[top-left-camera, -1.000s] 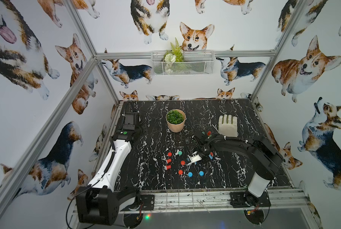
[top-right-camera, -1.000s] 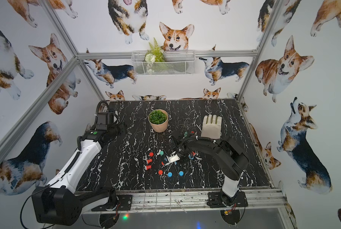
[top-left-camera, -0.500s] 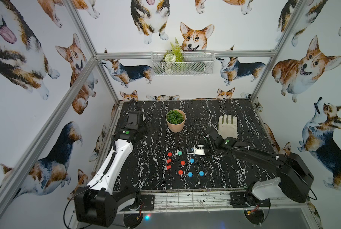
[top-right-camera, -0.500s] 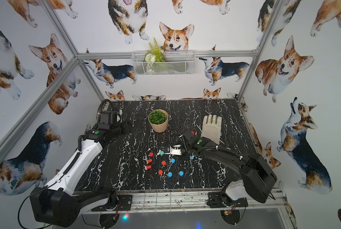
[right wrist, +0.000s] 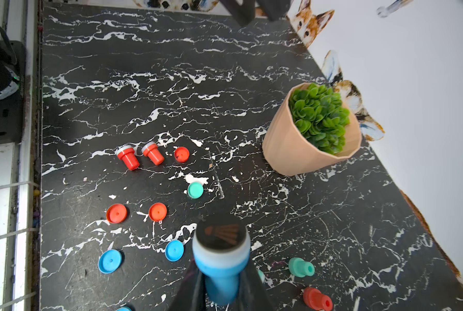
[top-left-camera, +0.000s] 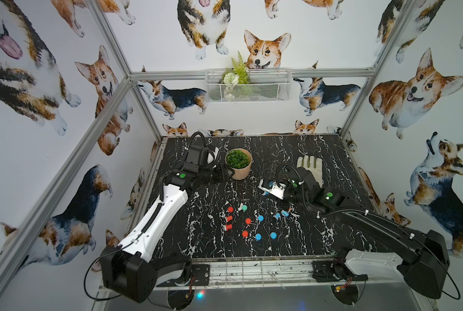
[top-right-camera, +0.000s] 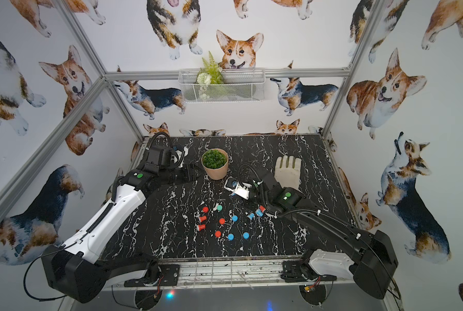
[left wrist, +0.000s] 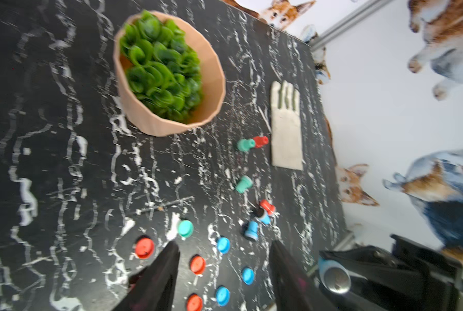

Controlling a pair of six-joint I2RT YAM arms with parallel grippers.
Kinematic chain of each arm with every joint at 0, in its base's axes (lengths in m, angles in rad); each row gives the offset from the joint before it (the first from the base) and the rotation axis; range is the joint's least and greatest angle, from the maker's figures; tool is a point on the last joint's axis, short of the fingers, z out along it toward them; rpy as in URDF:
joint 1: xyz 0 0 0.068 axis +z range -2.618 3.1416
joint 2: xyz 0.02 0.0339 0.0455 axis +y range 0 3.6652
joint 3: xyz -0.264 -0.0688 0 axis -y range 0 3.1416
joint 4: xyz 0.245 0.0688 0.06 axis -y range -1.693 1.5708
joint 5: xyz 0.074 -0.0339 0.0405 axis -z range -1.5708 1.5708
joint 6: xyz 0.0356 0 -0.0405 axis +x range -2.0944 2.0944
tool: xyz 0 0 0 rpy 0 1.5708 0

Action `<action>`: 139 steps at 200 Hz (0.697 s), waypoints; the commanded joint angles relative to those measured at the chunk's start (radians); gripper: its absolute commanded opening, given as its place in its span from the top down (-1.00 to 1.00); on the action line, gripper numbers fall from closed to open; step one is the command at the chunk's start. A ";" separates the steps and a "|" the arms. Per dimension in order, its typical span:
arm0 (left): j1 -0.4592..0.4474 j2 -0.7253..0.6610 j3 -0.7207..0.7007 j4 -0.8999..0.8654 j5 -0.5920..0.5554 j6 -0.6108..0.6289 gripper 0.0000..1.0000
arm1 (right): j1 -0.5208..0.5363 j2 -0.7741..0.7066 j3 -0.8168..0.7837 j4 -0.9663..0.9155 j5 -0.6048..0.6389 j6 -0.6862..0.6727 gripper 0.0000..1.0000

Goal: Close the stamp cap
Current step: Pick up the stamp from the center of the board.

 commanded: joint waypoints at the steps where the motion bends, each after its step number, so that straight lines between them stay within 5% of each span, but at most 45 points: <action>1: -0.026 -0.007 0.023 -0.010 0.131 -0.075 -0.15 | 0.005 -0.030 0.010 0.056 0.019 0.023 0.82; 77: -0.215 0.059 0.169 -0.105 0.174 -0.088 -0.15 | 0.017 -0.030 0.049 0.071 0.017 0.040 0.82; 139: -0.273 0.110 0.204 -0.106 0.191 -0.101 -0.10 | 0.022 -0.060 0.052 0.094 -0.007 0.038 0.82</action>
